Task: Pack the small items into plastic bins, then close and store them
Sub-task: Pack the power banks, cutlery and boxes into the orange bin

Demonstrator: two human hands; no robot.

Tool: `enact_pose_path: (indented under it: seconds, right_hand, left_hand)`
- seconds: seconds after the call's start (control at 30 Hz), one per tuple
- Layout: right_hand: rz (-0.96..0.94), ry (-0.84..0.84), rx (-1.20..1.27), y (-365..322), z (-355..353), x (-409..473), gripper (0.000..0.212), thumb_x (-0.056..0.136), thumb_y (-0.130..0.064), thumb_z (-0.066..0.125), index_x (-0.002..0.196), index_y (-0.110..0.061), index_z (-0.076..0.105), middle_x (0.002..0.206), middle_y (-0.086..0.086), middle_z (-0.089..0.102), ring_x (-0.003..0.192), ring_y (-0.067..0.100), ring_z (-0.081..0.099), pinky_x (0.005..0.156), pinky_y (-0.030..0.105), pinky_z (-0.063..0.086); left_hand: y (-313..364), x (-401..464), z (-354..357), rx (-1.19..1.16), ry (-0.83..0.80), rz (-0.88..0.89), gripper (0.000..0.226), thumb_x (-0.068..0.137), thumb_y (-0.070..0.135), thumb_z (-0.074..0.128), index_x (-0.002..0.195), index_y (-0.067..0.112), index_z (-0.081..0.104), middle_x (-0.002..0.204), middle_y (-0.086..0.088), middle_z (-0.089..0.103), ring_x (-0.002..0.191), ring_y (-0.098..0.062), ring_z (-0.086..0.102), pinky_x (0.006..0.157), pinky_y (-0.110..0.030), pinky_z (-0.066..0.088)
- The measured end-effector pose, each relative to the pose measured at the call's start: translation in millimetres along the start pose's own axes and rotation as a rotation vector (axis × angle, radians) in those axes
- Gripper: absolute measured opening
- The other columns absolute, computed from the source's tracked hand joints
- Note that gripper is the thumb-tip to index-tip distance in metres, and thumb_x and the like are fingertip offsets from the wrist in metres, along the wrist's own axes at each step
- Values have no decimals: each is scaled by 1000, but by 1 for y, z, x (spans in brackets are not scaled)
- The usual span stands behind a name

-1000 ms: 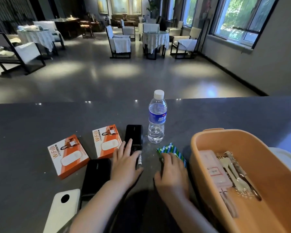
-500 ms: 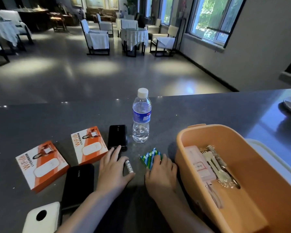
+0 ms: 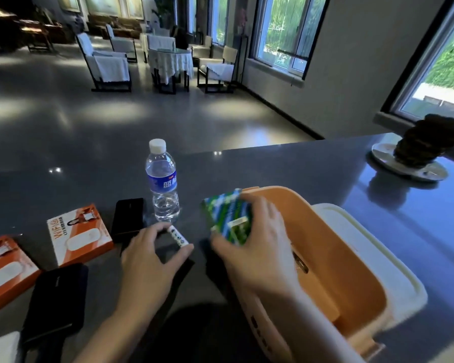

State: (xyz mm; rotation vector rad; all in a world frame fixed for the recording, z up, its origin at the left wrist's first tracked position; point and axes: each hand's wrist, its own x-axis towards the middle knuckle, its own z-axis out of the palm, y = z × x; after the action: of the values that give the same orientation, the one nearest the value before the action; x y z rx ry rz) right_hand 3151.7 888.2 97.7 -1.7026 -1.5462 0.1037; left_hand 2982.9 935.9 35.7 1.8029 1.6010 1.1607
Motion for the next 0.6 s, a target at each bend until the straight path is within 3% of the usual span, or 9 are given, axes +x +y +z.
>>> enact_pose_path:
  seconds: [0.07, 0.13, 0.27, 0.43, 0.5, 0.6]
  right_hand:
    - [132, -23, -97, 32, -15, 19, 63, 72, -58, 62, 124, -27, 44, 116, -7, 49, 109, 14, 43, 89, 28, 39]
    - [244, -164, -217, 60, -15, 31, 72, 75, -57, 66, 133, -24, 39, 123, -2, 47, 115, 18, 43, 91, 30, 40]
    - [267, -362, -326, 88, 7, 43, 82, 71, -65, 66, 136, -25, 35, 124, -1, 46, 114, 18, 43, 87, 31, 44]
    - [261, -549, -356, 94, 28, 50, 86, 70, -79, 57, 131, -21, 38, 125, 3, 46, 122, 24, 43, 97, 41, 45]
    - [236, -548, -329, 96, 23, 50, 76, 78, -76, 49, 133, -24, 40, 126, 1, 48, 121, 22, 44, 96, 39, 46]
    - [177, -341, -195, 94, 2, 52, 47, 89, -64, 44, 123, -34, 52, 116, -11, 53, 107, 9, 50, 80, 28, 47]
  left_hand:
    - [19, -1, 5, -91, 16, 30, 46, 68, 36, 80, 108, 32, 57, 106, 16, 58, 106, -12, 54, 98, -47, 42]
    - [34, -2, 11, -127, 36, 60, 47, 66, 38, 80, 106, 37, 56, 105, 23, 57, 106, -9, 53, 98, -47, 42]
    - [52, -3, 21, -134, 17, 100, 49, 67, 39, 80, 110, 40, 55, 108, 26, 55, 107, -4, 51, 98, -44, 42]
    - [61, -4, 30, -100, -20, 123, 50, 68, 41, 78, 113, 42, 55, 110, 33, 51, 109, 3, 46, 100, -38, 40]
    - [62, -3, 35, -90, -38, 128, 51, 69, 41, 78, 115, 39, 57, 112, 30, 53, 112, 2, 47, 100, -37, 40]
    - [65, -1, 43, -63, -59, 123, 51, 69, 42, 78, 116, 41, 56, 112, 30, 52, 113, -2, 45, 99, -34, 39]
